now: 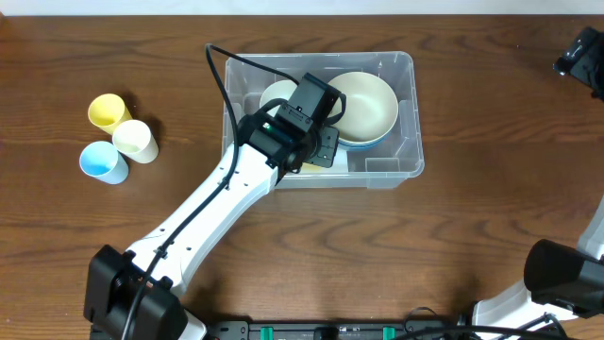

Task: Pack container
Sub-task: 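Release the green cup and move left gripper to the white cup, then grasp the white cup rim with the left gripper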

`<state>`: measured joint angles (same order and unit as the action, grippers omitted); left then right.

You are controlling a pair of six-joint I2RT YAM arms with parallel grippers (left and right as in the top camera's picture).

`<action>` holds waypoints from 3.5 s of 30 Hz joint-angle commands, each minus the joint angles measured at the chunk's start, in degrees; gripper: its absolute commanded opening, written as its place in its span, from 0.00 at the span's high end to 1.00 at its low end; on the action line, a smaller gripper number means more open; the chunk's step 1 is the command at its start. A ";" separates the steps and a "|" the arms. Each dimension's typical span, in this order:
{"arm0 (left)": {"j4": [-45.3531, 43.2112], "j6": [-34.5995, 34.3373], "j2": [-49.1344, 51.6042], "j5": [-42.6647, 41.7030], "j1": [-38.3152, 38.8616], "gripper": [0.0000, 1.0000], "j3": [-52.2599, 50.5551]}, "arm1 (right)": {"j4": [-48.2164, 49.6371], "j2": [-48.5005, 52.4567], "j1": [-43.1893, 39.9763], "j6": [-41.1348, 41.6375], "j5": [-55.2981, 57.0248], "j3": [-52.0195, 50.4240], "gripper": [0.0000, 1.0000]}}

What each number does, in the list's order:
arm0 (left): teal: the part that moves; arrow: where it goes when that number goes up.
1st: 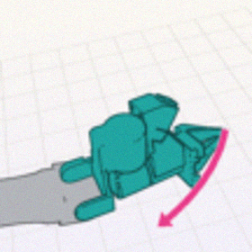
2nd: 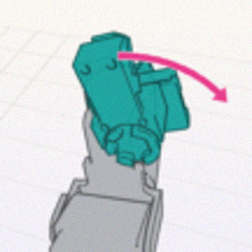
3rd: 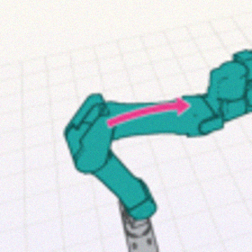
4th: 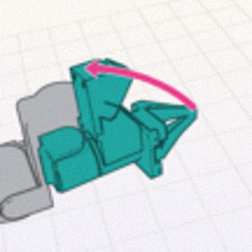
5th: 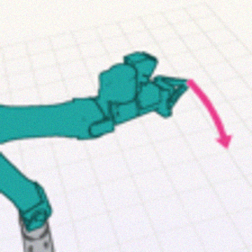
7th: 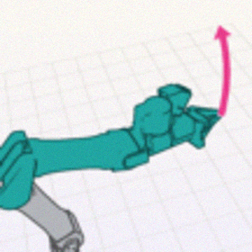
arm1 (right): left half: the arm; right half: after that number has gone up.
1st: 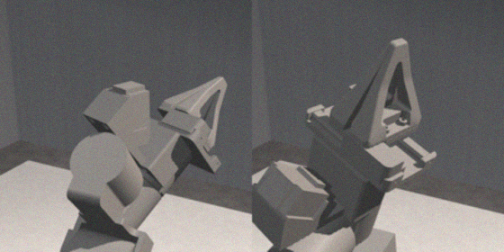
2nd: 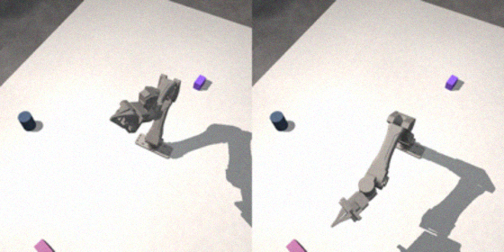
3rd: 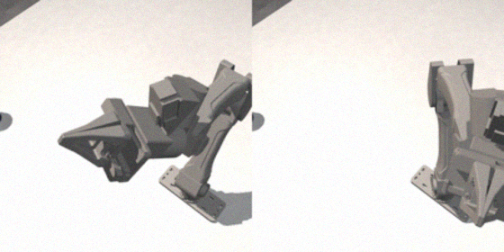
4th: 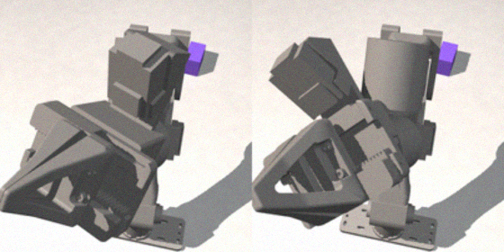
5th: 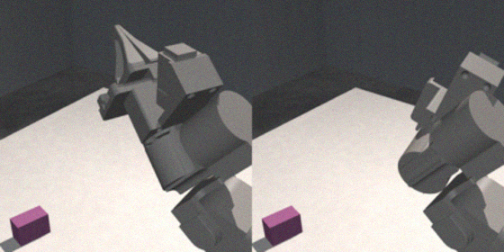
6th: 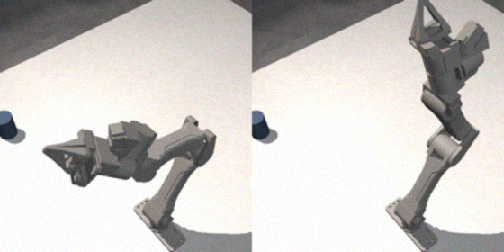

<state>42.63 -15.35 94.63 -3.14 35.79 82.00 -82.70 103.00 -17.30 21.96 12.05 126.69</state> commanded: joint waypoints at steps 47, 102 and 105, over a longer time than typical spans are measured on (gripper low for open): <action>10.84 4.42 12.28 12.39 -45.62 0.02 6.73 | -0.09 -1.09 -0.22 0.74 0.35 0.66 0.01; 8.41 7.19 7.58 -3.82 -42.64 0.94 3.54 | -0.09 -1.09 -0.22 0.74 0.35 0.66 0.01; 10.12 7.21 2.08 -3.74 -39.95 0.94 3.54 | -0.09 -1.09 -0.22 0.74 0.35 0.66 0.01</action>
<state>51.53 -8.56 104.05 -4.45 -6.87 84.73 -82.72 103.00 -17.30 21.96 12.05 126.69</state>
